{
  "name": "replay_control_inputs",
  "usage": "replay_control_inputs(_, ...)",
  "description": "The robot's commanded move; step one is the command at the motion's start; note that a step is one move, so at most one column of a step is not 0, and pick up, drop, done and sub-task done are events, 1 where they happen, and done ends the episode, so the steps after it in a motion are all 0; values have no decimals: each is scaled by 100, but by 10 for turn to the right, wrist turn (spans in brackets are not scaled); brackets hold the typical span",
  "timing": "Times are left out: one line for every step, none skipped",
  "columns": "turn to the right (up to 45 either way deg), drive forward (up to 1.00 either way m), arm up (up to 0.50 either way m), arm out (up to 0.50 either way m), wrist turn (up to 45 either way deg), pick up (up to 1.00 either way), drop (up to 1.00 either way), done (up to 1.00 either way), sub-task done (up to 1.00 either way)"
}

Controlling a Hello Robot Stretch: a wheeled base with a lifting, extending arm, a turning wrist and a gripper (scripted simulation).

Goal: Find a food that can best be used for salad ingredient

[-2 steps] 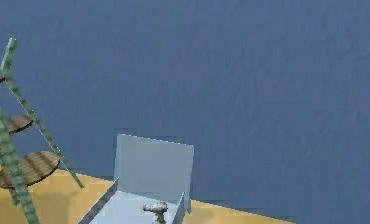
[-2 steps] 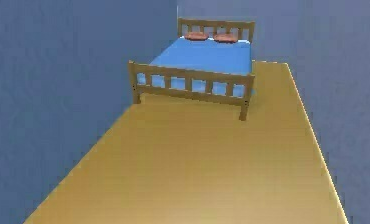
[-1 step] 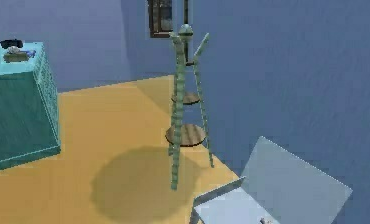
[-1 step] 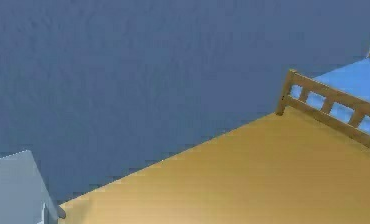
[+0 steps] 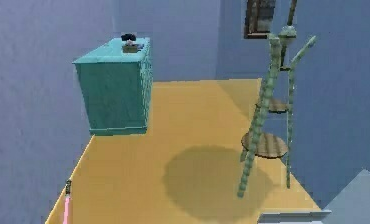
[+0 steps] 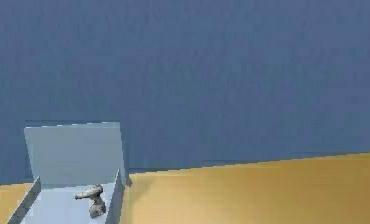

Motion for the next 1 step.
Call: replay_control_inputs(0,100,0,0,0,0,0,0,0)
